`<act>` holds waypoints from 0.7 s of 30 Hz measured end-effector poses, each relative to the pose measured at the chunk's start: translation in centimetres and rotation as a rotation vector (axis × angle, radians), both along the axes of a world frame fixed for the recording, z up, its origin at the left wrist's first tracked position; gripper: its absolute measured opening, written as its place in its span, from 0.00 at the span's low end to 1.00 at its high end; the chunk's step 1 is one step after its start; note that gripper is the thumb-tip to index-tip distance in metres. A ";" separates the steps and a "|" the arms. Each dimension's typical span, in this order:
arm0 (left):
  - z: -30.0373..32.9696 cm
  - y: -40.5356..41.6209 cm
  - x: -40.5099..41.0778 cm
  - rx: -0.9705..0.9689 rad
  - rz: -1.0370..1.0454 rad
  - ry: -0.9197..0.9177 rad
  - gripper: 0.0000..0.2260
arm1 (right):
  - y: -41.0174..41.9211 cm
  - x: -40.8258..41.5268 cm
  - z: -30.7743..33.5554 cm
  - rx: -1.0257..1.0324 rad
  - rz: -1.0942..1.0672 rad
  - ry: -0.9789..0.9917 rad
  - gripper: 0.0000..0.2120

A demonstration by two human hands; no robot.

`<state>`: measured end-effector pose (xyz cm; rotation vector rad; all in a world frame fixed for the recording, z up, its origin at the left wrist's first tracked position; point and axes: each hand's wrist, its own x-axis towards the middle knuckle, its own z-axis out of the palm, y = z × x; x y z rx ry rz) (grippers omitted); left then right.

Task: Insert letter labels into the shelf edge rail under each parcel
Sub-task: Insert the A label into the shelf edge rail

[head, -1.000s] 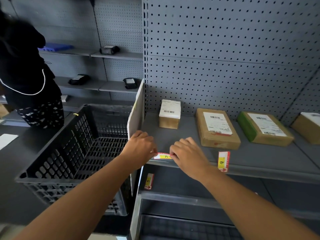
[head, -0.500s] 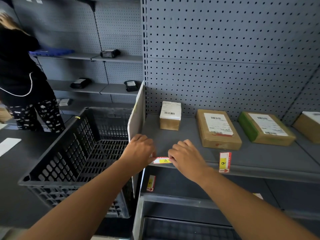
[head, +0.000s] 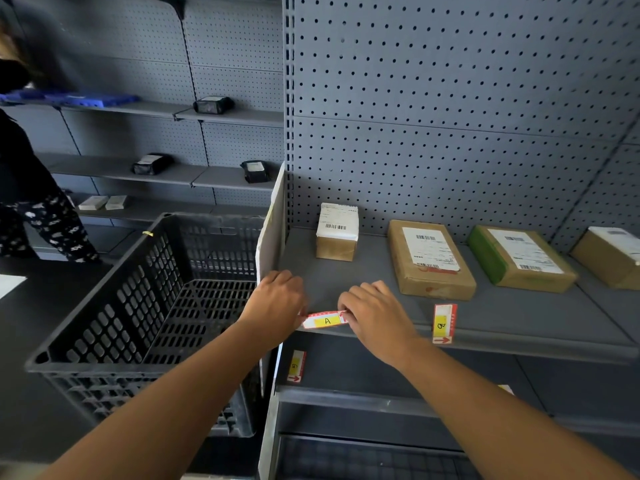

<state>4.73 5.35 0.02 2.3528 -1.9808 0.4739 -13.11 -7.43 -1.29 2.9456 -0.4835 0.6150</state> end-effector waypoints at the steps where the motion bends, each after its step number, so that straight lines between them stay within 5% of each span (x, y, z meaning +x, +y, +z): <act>1: 0.0 0.0 0.0 -0.003 0.000 -0.004 0.06 | 0.0 -0.1 0.0 0.004 0.000 0.003 0.09; 13: -1.2 -1.3 -2.6 -0.238 0.024 0.139 0.09 | -0.7 -3.8 0.4 -0.026 -0.054 0.057 0.15; 21: 0.4 -7.0 -9.5 -0.248 -0.089 0.163 0.14 | -6.6 -11.1 1.5 -0.041 -0.127 -0.075 0.16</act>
